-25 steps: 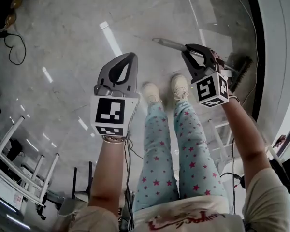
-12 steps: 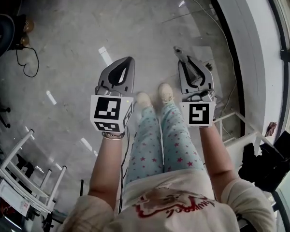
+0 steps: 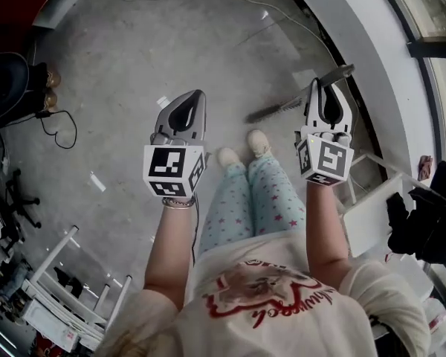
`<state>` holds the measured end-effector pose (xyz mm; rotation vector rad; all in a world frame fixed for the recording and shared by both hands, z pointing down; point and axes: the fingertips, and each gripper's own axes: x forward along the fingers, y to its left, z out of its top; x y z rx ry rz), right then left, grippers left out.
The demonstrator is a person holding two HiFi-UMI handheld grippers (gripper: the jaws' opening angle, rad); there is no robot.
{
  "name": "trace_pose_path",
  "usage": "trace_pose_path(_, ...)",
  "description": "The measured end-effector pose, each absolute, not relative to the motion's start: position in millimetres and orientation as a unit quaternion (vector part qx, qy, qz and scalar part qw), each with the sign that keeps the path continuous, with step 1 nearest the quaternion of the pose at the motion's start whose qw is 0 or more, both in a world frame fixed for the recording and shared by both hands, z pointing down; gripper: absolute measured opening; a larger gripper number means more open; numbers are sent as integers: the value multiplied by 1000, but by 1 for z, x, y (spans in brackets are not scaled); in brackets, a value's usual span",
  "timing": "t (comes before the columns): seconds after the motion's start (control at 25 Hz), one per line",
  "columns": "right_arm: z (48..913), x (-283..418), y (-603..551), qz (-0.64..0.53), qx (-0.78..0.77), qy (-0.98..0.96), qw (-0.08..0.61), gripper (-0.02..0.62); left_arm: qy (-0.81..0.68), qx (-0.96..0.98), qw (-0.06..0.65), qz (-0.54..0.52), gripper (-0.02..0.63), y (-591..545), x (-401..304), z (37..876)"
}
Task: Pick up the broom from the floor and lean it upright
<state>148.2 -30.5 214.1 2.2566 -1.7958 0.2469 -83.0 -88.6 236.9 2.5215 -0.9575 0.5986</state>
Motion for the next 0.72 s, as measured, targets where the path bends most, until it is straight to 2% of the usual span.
trace_pose_path(0.32,156,224,-8,67,860,-505,25,86,-274,925,144,218,20,-89,-25,205)
trace_pose_path(0.52,139,267,-4,52,879,-474,16,86,-227,943,119,212,20,-102,33,183)
trace_pose_path(0.72,140,332,-2,65,894,-441,37,86,-179,957,98,208,20,-116,110,163)
